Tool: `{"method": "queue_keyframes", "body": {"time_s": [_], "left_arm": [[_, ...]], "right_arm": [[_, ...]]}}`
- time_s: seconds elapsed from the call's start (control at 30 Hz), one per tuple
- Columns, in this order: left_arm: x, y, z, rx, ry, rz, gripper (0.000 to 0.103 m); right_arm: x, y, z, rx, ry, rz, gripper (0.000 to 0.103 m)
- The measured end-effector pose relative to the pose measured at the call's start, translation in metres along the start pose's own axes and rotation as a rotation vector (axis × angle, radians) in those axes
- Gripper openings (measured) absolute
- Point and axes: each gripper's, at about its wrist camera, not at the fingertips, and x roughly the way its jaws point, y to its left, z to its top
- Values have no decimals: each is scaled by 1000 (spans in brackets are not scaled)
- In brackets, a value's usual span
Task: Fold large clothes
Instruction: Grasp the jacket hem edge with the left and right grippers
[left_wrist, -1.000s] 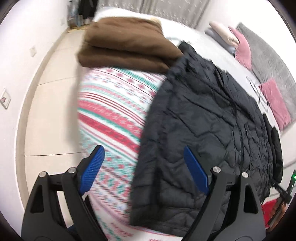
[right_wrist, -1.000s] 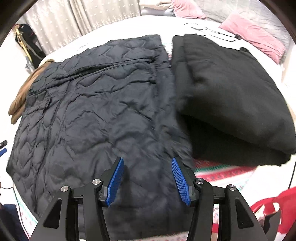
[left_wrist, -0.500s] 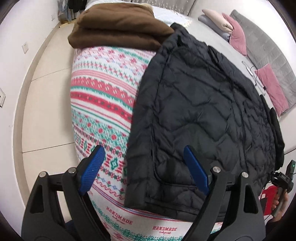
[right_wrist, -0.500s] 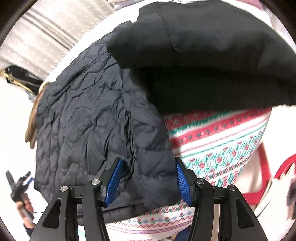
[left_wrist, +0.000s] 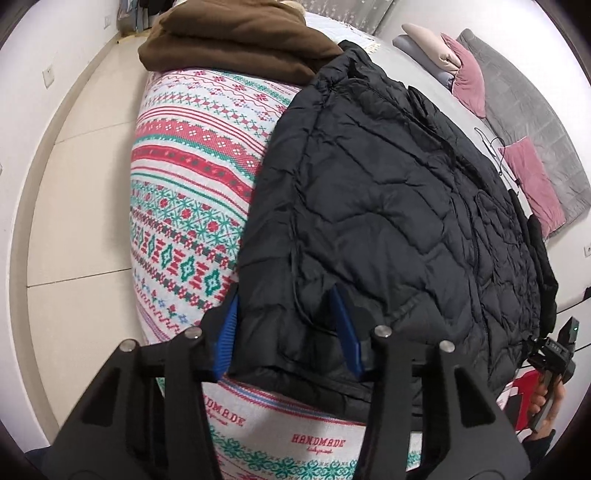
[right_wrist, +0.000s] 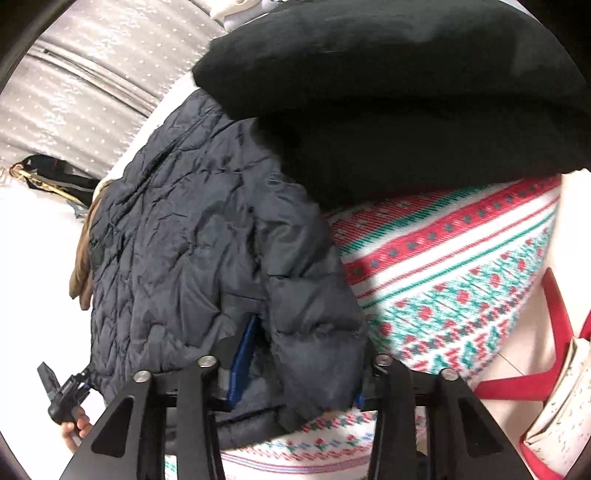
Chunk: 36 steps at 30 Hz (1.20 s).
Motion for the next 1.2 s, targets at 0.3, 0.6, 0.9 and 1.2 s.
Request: {"method": "queue_keyframes", "body": {"time_s": [0.3, 0.6, 0.9, 1.2], "left_arm": [[6, -12, -4, 60, -25, 71, 50], [9, -14, -4, 72, -30, 90, 50], [8, -15, -6, 69, -36, 88, 52], [10, -15, -7, 73, -26, 72, 53]], "right_arm": [[8, 3, 0, 37, -11, 8, 32], [3, 12, -7, 16, -44, 0, 23], [8, 15, -9, -3, -50, -30, 23], [8, 18, -11, 8, -50, -38, 23]]}}
